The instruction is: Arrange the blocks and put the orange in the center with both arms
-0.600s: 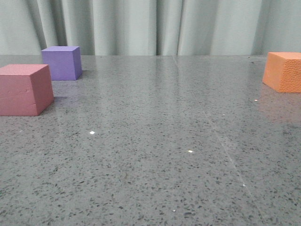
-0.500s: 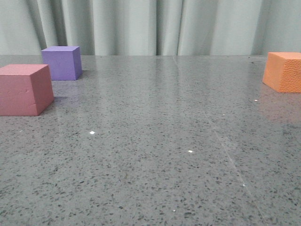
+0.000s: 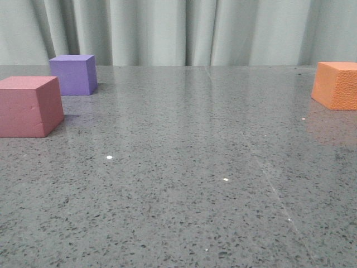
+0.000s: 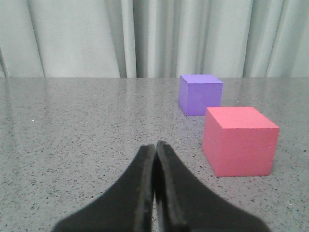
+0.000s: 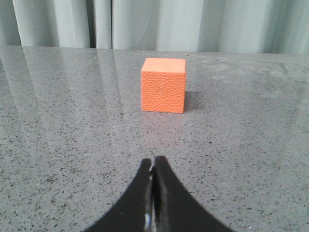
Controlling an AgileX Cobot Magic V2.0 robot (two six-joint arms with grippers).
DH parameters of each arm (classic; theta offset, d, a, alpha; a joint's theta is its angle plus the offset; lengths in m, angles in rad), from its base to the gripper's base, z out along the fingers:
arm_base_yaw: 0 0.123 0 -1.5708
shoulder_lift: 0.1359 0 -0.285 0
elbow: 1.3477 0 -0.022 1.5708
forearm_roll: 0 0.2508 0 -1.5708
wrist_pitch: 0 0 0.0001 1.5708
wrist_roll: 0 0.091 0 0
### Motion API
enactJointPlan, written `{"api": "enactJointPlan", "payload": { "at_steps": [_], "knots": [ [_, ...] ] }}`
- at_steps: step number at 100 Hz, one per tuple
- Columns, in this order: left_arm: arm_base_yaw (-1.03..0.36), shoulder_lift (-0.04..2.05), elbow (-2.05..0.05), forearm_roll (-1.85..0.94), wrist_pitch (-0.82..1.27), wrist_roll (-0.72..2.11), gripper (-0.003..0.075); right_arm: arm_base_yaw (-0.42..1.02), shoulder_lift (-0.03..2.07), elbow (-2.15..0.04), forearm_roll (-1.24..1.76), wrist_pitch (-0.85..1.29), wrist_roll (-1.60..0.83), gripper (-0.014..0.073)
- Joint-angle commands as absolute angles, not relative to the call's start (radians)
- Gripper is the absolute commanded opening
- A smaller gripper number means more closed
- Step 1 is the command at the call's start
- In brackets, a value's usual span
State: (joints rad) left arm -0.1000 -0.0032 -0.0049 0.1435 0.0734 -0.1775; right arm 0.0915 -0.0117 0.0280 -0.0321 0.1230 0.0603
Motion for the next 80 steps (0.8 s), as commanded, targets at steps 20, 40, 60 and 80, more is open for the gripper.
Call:
{"api": "enactJointPlan", "payload": {
  "at_steps": [20,40,60,80],
  "knots": [
    [-0.098,-0.037,0.050,0.143,-0.016,-0.180,-0.0010,0.085,-0.035,0.006,-0.034,-0.197,0.047,-0.0067],
    [-0.098,-0.037,0.050,0.143,-0.016,-0.180,-0.0010,0.085,0.029,-0.204,-0.032,-0.054,0.048,-0.0067],
    [-0.098,-0.037,0.050,0.143,-0.016,-0.180,-0.0010,0.085,0.284,-0.531,-0.032,0.259,0.047,-0.0067],
    [-0.098,-0.037,0.050,0.143,-0.016,-0.180,-0.0010,0.085,0.581,-0.918,-0.032,0.670,0.047,-0.0067]
  ]
}}
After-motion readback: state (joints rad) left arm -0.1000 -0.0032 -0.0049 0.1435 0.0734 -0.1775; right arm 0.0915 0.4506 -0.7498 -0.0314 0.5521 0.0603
